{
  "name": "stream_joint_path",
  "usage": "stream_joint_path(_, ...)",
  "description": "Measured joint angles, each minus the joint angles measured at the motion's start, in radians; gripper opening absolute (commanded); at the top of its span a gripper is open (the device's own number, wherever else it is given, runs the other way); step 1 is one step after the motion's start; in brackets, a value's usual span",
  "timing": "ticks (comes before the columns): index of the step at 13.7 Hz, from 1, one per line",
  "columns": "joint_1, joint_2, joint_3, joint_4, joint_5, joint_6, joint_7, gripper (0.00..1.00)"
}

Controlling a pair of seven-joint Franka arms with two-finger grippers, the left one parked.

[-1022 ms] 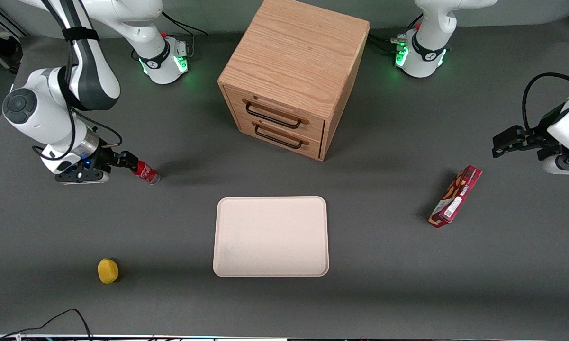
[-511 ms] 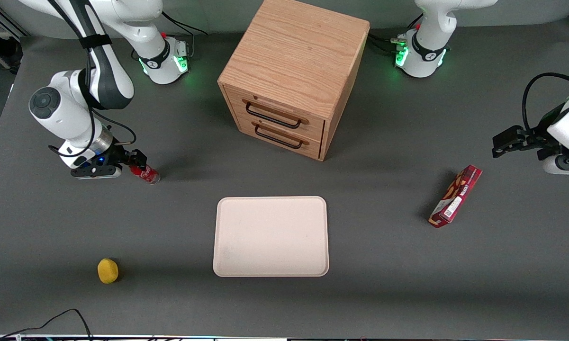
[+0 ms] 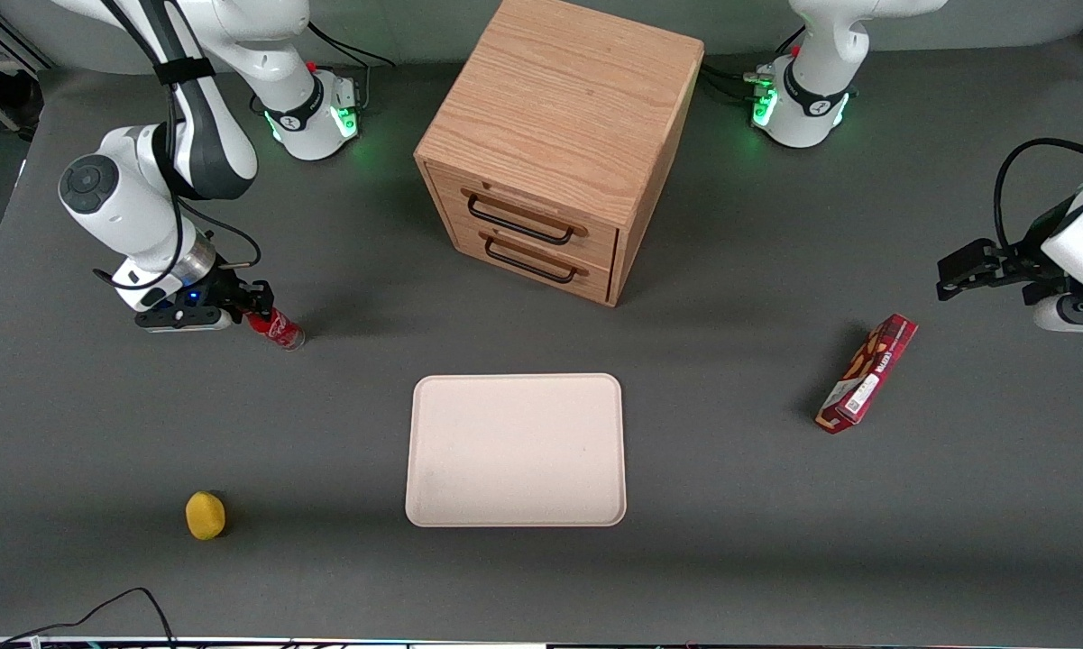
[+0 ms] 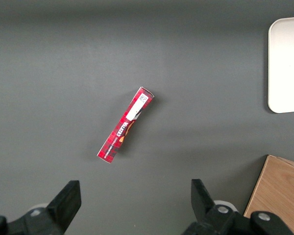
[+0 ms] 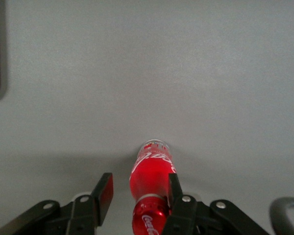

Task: Place coke bottle on tray
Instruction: 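Close the right gripper around the bottle's body and lift it, then carry the bottle to the cream tray and lower it onto the tray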

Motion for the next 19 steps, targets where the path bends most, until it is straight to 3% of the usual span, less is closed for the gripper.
stream_joint_path(4, 0.0, -0.032, 0.0, -0.011, 0.0, -0.021, 0.0, 0.27)
stream_joint_path(6, 0.0, -0.035, 0.0, -0.014, 0.0, -0.021, 0.0, 0.05)
stream_joint_path(7, -0.001, -0.036, 0.0, -0.015, 0.0, -0.021, 0.0, 0.0)
stream_joint_path(11, 0.0, -0.037, 0.002, -0.014, 0.003, -0.029, 0.0, 0.0)
stream_joint_path(13, 0.001, -0.038, 0.019, 0.027, 0.048, -0.096, 0.002, 0.0)
stream_joint_path(16, 0.005, -0.011, 0.058, 0.213, 0.087, -0.271, 0.043, 0.0)
stream_joint_path(19, 0.01, 0.12, 0.097, 0.492, 0.09, -0.401, 0.133, 0.0)
